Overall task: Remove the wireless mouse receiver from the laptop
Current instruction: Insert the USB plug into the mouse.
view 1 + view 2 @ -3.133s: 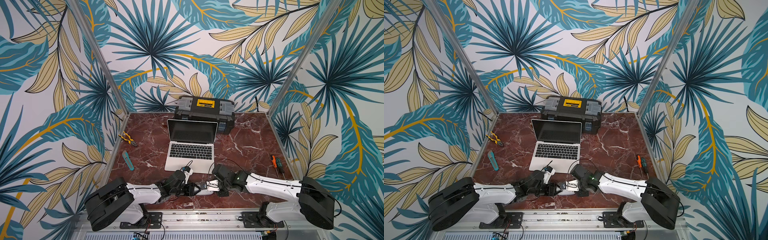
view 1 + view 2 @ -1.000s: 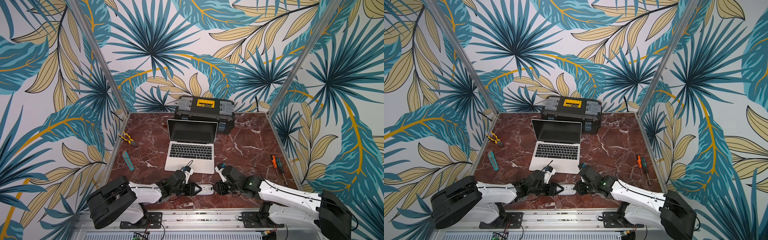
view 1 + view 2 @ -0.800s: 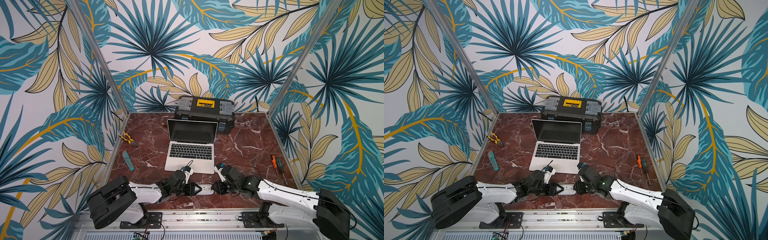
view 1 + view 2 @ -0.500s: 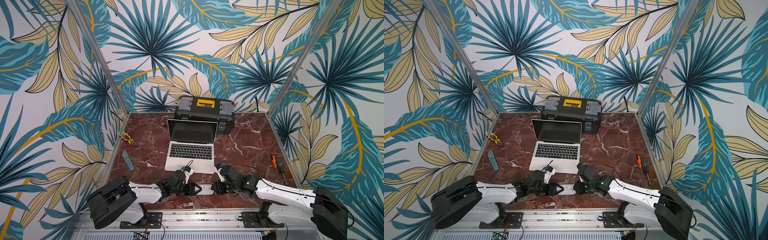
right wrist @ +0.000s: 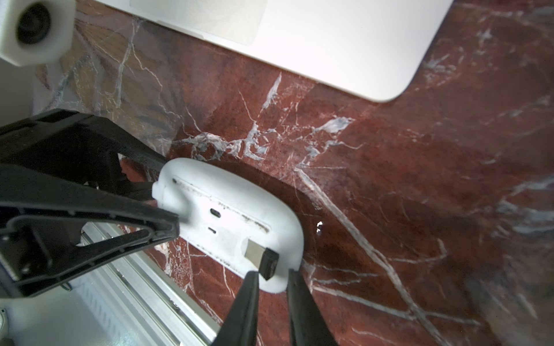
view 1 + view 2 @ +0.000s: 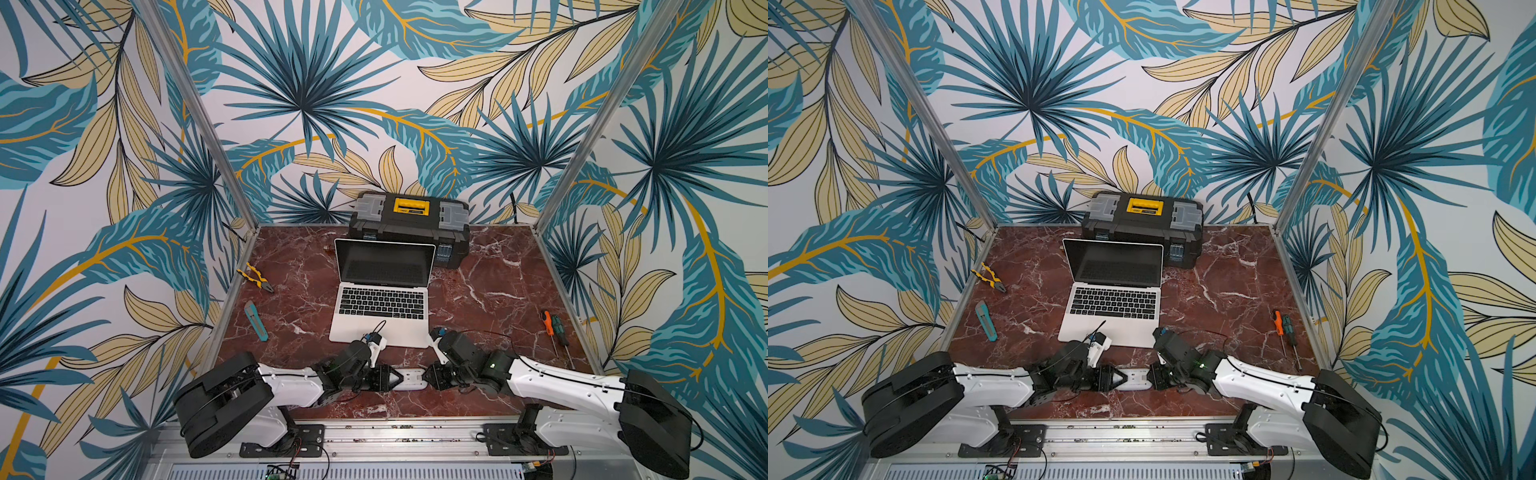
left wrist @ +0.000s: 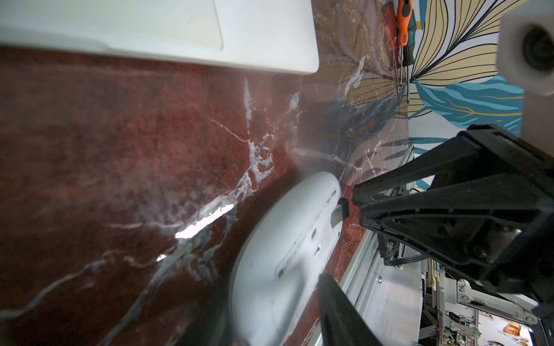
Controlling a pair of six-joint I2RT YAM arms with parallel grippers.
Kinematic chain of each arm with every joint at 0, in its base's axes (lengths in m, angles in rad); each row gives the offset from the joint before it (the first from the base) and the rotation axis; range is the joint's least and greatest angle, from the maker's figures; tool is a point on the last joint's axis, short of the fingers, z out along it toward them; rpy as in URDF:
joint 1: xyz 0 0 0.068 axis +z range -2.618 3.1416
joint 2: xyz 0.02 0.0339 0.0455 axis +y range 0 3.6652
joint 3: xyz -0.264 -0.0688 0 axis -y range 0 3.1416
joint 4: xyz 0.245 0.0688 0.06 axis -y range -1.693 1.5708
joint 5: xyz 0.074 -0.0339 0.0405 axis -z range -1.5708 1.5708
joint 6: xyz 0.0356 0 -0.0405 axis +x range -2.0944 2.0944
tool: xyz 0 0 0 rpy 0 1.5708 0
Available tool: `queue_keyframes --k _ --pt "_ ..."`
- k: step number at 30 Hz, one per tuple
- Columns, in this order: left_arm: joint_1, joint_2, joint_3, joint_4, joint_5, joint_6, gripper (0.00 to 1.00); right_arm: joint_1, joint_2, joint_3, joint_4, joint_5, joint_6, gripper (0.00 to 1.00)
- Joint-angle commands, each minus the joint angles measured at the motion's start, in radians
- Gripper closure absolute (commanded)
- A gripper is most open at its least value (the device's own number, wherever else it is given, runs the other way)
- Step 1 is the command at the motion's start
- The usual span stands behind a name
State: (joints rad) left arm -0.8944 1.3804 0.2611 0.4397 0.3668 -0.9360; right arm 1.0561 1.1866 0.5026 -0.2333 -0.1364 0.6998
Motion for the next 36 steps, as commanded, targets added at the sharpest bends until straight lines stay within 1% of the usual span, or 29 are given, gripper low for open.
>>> queue_keyframes --k 1,14,18,36 --pt "-0.003 0.031 -0.039 -0.101 -0.025 -0.007 0.52 -0.002 0.016 -0.01 0.006 -0.001 -0.006 0.76" --pt "-0.003 0.034 -0.042 -0.098 -0.023 -0.009 0.52 -0.004 0.025 -0.01 0.003 0.01 -0.007 0.77" --pt "-0.003 0.035 -0.043 -0.095 -0.023 -0.01 0.52 -0.008 0.022 -0.014 0.01 0.02 0.003 0.8" --pt "-0.004 0.043 -0.041 -0.089 -0.021 -0.009 0.52 -0.013 0.061 -0.016 0.015 0.012 -0.014 0.81"
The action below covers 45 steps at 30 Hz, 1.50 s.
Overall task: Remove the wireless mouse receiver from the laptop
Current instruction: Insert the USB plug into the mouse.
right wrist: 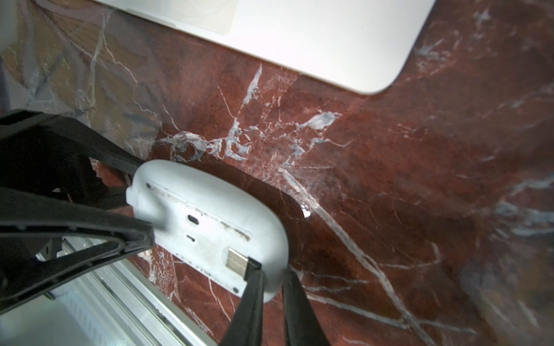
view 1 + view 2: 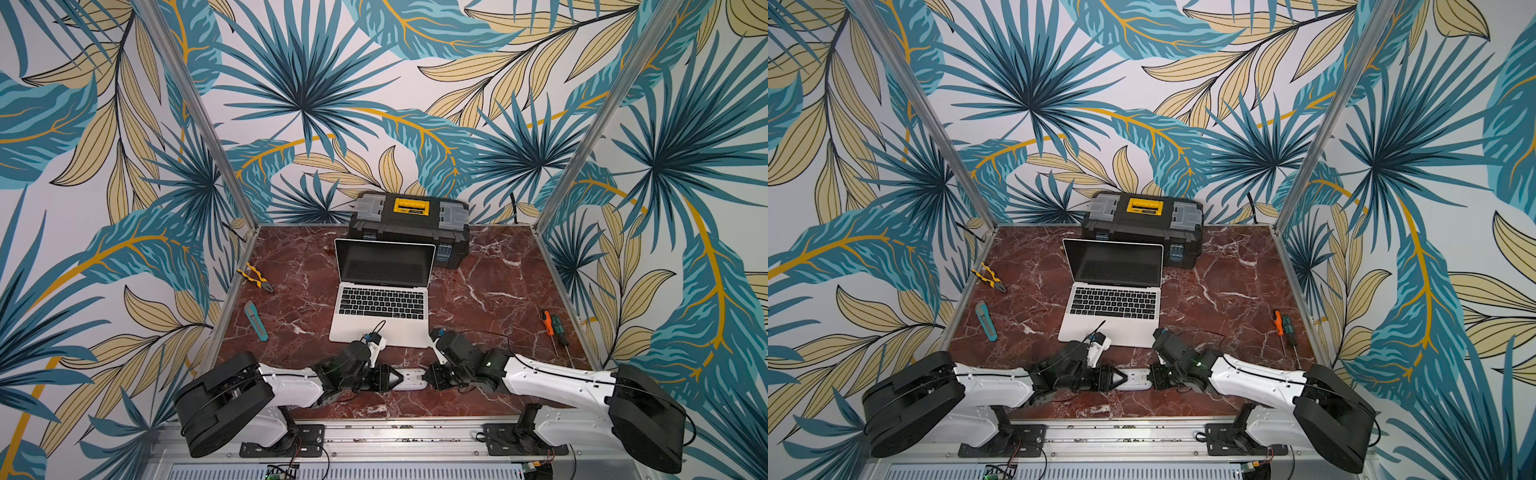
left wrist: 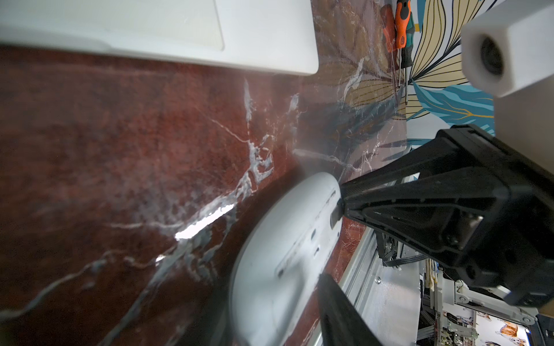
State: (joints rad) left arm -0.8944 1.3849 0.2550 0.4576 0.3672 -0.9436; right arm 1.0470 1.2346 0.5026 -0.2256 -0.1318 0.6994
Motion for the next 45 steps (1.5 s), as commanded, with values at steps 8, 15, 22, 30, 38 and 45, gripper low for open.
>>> queue_keyframes --k 8,15,22,30,38,45 --pt "-0.003 0.038 -0.036 -0.106 -0.02 -0.002 0.52 -0.003 0.004 0.004 -0.035 0.037 -0.03 0.8" --pt "-0.004 0.041 -0.036 -0.105 -0.02 -0.003 0.52 -0.007 -0.041 0.058 -0.083 0.059 -0.036 0.79" --pt "-0.003 0.039 -0.037 -0.103 -0.02 -0.003 0.52 -0.005 0.004 0.053 -0.045 0.02 -0.029 0.79" --pt "-0.003 0.04 -0.037 -0.105 -0.02 -0.004 0.52 -0.006 0.068 0.045 -0.009 0.002 -0.037 0.78" --pt "-0.003 0.042 -0.036 -0.105 -0.02 -0.004 0.52 -0.006 0.072 0.027 0.001 0.002 -0.036 0.77" --pt "-0.003 0.042 -0.037 -0.104 -0.02 -0.003 0.52 -0.007 0.064 0.025 -0.005 0.004 -0.039 0.77"
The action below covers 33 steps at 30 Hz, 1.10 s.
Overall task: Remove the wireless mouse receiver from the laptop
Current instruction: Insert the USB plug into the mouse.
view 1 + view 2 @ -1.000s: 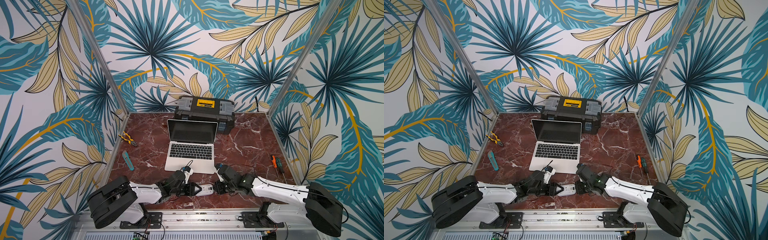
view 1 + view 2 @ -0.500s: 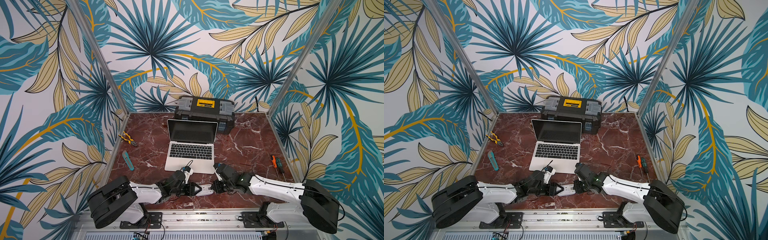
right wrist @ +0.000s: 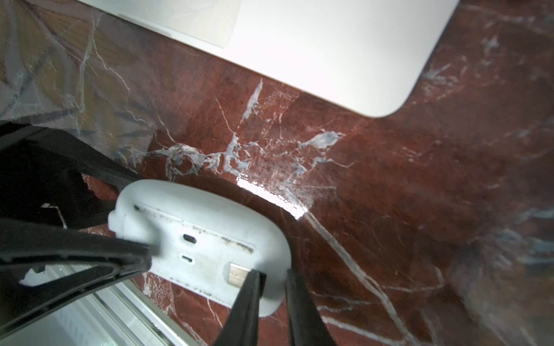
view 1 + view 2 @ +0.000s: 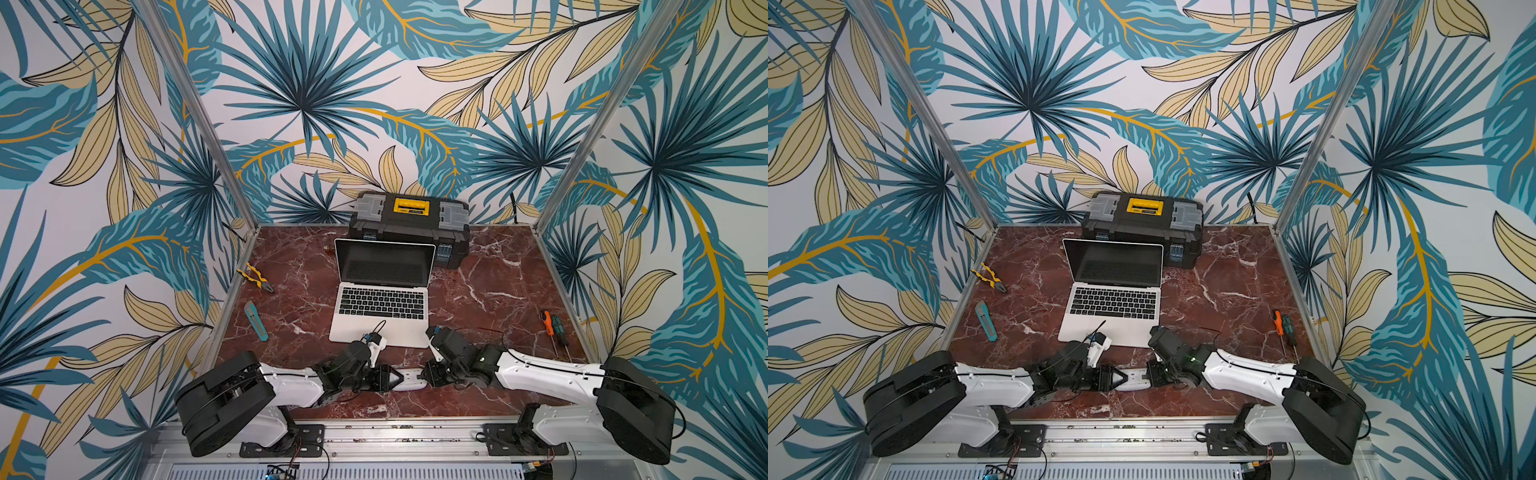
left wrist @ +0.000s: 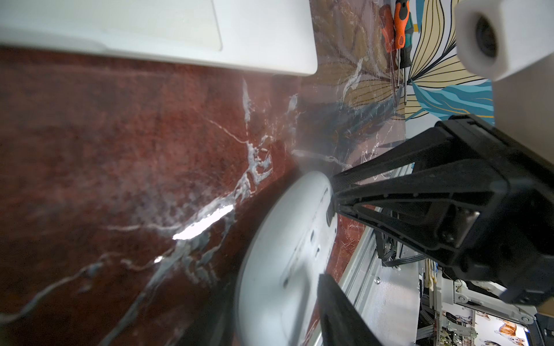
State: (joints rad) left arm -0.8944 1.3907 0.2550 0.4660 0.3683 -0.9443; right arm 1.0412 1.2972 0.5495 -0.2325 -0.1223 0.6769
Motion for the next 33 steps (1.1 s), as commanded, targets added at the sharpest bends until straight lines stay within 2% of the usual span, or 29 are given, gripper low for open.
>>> queue_keyframes --k 1,4,7,12,15,18,23,29,33 --pt "-0.003 0.035 -0.036 -0.112 -0.022 -0.003 0.52 -0.001 0.0 -0.021 -0.001 -0.004 -0.017 0.77" --pt "-0.003 0.032 -0.035 -0.113 -0.02 -0.002 0.51 -0.001 -0.009 -0.001 -0.024 0.008 -0.03 0.75" --pt "-0.003 -0.009 -0.014 -0.157 -0.025 0.016 0.46 -0.005 -0.045 0.054 -0.063 0.059 -0.051 0.7" --pt "-0.003 -0.147 0.065 -0.36 -0.095 0.085 0.42 -0.022 -0.091 0.126 -0.086 0.119 -0.081 0.62" --pt "-0.003 -0.217 0.081 -0.43 -0.137 0.093 0.38 -0.024 -0.106 0.135 -0.088 0.151 -0.097 0.59" --pt "-0.003 -0.259 0.078 -0.479 -0.156 0.098 0.37 -0.024 -0.109 0.138 -0.094 0.159 -0.108 0.56" --pt "-0.002 -0.328 0.011 -0.481 -0.145 0.076 0.38 -0.023 -0.103 0.13 -0.072 0.072 -0.188 0.53" --pt "-0.004 -0.384 -0.061 -0.474 -0.128 0.031 0.39 -0.017 -0.113 0.105 0.002 -0.091 -0.441 0.42" --pt "-0.004 -0.423 -0.1 -0.453 -0.143 -0.008 0.4 -0.006 -0.098 0.122 0.017 -0.105 -0.556 0.4"
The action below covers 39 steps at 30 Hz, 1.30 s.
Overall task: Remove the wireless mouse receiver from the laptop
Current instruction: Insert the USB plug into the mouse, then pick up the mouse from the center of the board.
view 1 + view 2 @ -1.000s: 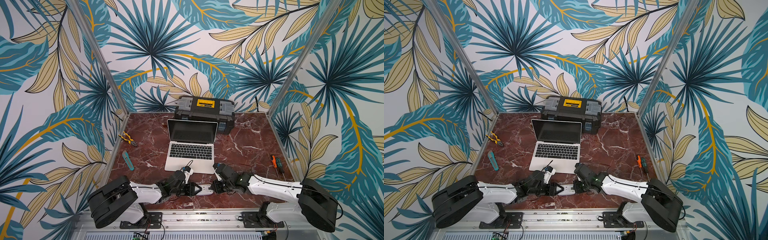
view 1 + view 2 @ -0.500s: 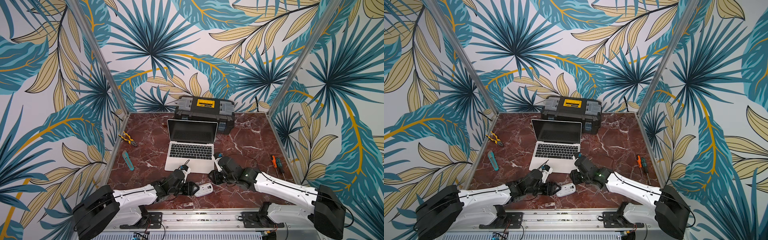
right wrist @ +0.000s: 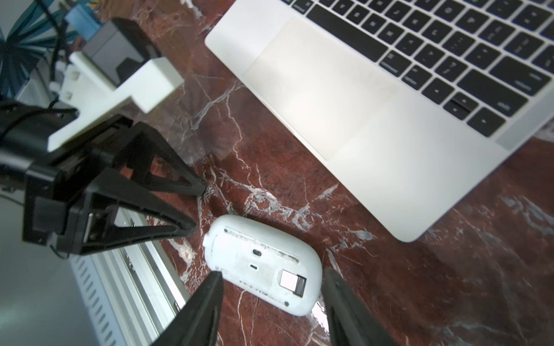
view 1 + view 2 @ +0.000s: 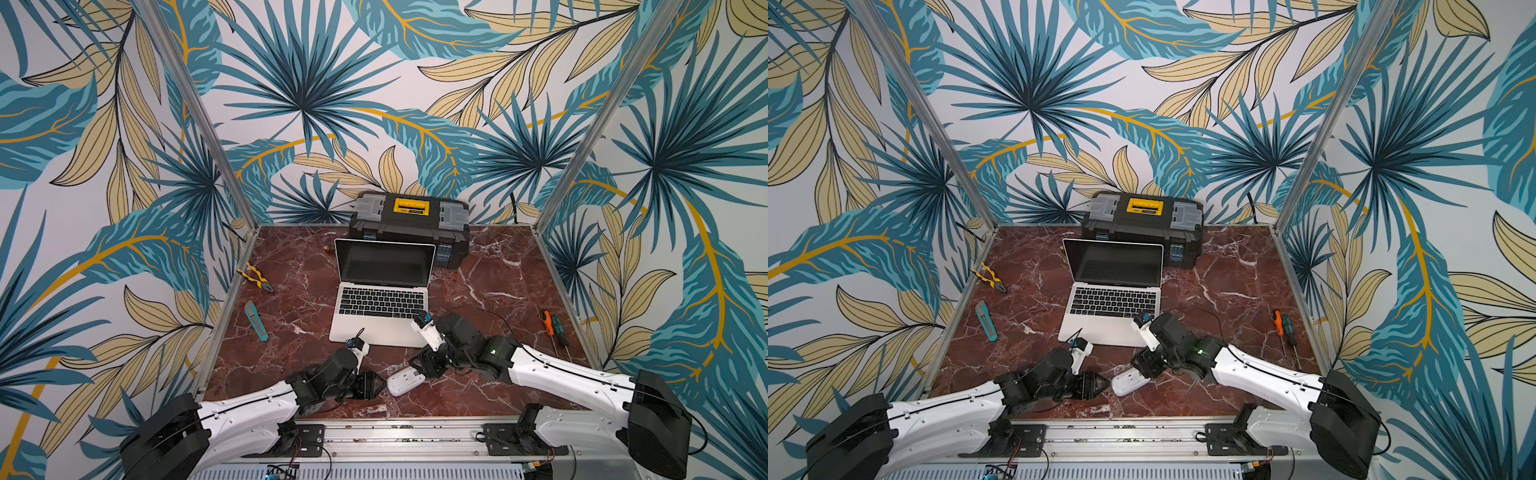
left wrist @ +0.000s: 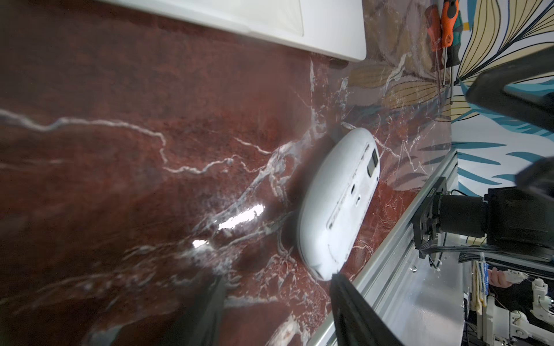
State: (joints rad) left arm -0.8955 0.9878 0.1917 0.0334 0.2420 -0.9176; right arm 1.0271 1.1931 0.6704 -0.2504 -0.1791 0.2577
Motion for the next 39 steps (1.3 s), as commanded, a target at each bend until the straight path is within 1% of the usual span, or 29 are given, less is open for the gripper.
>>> queue_keyframes --k 1,3,5,8,9,12,13,14,17,20,21,24,27,30,33,36,38,39 --pt "-0.003 -0.028 -0.035 -0.027 -0.022 -0.039 0.4 0.014 0.008 -0.005 0.051 -0.041 -0.147 0.4" --pt "-0.003 -0.035 -0.033 -0.032 -0.024 -0.039 0.4 0.037 0.007 -0.024 0.098 -0.027 -0.147 0.39" --pt "-0.003 -0.034 -0.03 -0.038 -0.032 -0.04 0.4 0.075 0.014 -0.041 0.132 0.026 -0.124 0.36" --pt "-0.002 -0.038 -0.033 -0.051 -0.06 -0.054 0.41 0.168 0.044 -0.048 0.172 0.157 -0.06 0.35" --pt "-0.002 -0.043 -0.038 -0.054 -0.074 -0.067 0.41 0.2 0.061 -0.041 0.174 0.224 -0.018 0.35" --pt "-0.002 -0.074 -0.051 -0.082 -0.122 -0.101 0.4 0.25 0.115 0.0 0.138 0.332 0.119 0.33" --pt "-0.002 -0.094 -0.053 -0.102 -0.138 -0.107 0.4 0.274 0.132 0.017 0.121 0.36 0.156 0.3" --pt "-0.002 -0.111 -0.054 -0.116 -0.149 -0.112 0.4 0.293 0.14 0.025 0.115 0.371 0.164 0.25" --pt "-0.003 -0.151 -0.062 -0.131 -0.153 -0.112 0.4 0.321 0.141 0.021 0.089 0.376 0.142 0.23" --pt "-0.002 -0.165 -0.061 -0.116 -0.131 -0.091 0.4 0.319 0.092 -0.027 0.104 0.334 0.048 0.23" --pt "-0.003 -0.163 -0.056 -0.116 -0.121 -0.081 0.4 0.319 0.069 -0.036 0.111 0.305 0.013 0.24" --pt "-0.003 -0.139 -0.032 -0.14 -0.109 -0.054 0.4 0.32 0.016 -0.058 0.125 0.19 -0.155 0.23" --pt "-0.003 -0.128 -0.033 -0.136 -0.106 -0.053 0.4 0.319 -0.024 -0.078 0.11 0.115 -0.404 0.22" --pt "-0.002 -0.129 -0.039 -0.127 -0.103 -0.058 0.4 0.306 -0.045 -0.081 0.064 0.131 -0.601 0.18" --pt "-0.002 -0.123 -0.041 -0.118 -0.098 -0.058 0.4 0.228 -0.046 -0.095 0.016 0.095 -0.764 0.15" --pt "-0.002 -0.113 -0.041 -0.109 -0.097 -0.058 0.4 0.163 -0.006 -0.076 -0.049 0.04 -0.859 0.14" --pt "-0.002 -0.105 -0.043 -0.101 -0.095 -0.058 0.39 0.123 0.028 -0.065 -0.07 0.035 -0.911 0.09" --pt "-0.002 -0.099 -0.044 -0.097 -0.094 -0.058 0.39 0.107 0.045 -0.062 -0.074 0.027 -0.94 0.08"
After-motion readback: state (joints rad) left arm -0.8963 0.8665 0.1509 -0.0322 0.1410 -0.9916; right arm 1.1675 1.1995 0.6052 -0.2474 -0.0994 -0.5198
